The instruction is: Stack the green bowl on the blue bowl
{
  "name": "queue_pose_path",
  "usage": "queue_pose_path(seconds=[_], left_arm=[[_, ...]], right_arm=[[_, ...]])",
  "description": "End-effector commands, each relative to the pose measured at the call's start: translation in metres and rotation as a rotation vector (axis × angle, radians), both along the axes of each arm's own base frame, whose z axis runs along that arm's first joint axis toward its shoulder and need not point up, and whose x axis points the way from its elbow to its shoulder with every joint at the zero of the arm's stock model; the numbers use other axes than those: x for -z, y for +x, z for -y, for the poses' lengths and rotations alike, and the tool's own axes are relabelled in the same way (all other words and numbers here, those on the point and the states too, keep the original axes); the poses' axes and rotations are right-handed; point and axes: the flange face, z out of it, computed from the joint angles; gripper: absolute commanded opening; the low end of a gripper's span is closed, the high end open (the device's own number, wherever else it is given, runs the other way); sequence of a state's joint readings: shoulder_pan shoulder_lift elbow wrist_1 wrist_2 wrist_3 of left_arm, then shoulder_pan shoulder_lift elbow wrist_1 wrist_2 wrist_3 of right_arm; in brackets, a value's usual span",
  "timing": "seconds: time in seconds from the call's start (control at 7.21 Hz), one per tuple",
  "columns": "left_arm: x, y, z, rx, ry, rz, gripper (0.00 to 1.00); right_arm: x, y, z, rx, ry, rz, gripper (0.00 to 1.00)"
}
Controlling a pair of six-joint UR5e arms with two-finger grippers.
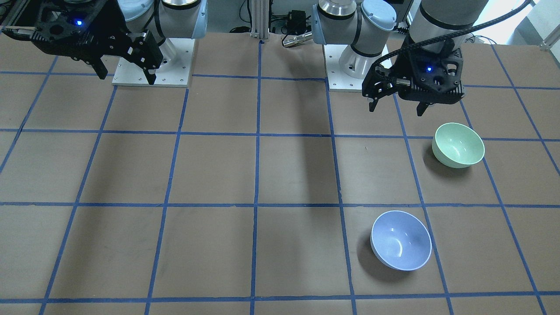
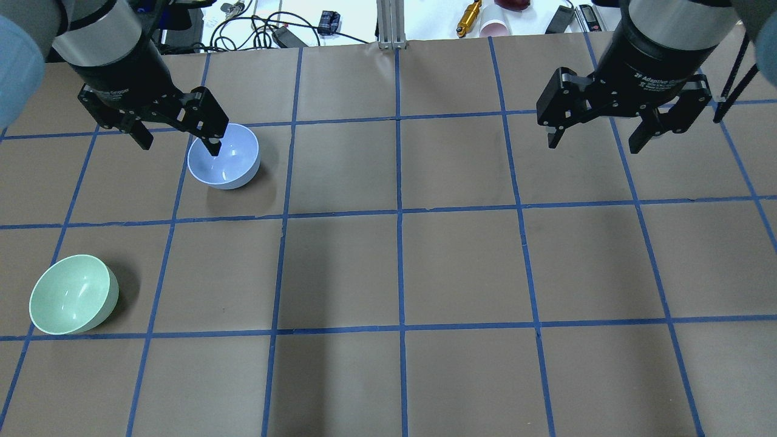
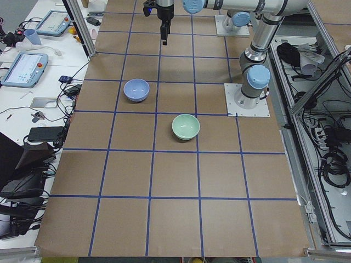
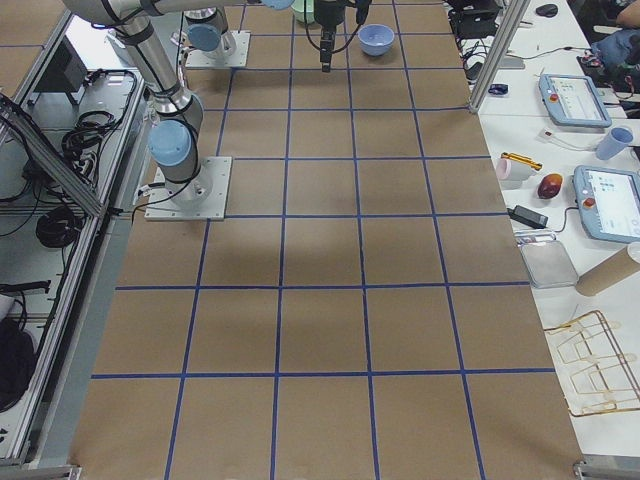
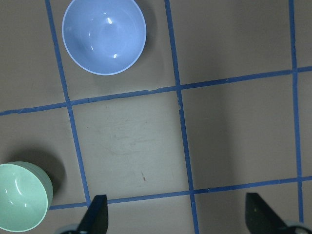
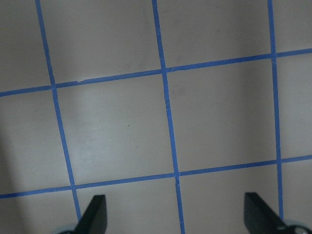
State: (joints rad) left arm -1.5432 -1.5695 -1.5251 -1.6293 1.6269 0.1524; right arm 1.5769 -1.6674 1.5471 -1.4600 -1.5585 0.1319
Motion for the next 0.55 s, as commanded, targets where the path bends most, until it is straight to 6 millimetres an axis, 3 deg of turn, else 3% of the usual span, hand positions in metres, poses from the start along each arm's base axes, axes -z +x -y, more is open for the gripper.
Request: queue_pose_path(seconds=[0.0, 0.42], left_arm=[[-0.004, 0.0, -0.002, -0.001, -0.008, 0.002, 1.0], [-0.005, 0.011, 0.004, -0.022, -0.009, -0.008, 1.0]], right_arm=[[0.0, 0.0, 0.0, 0.0, 0.0, 0.0, 1.0], [0.0, 0.0, 0.0, 0.0, -0.001, 0.0, 1.0]])
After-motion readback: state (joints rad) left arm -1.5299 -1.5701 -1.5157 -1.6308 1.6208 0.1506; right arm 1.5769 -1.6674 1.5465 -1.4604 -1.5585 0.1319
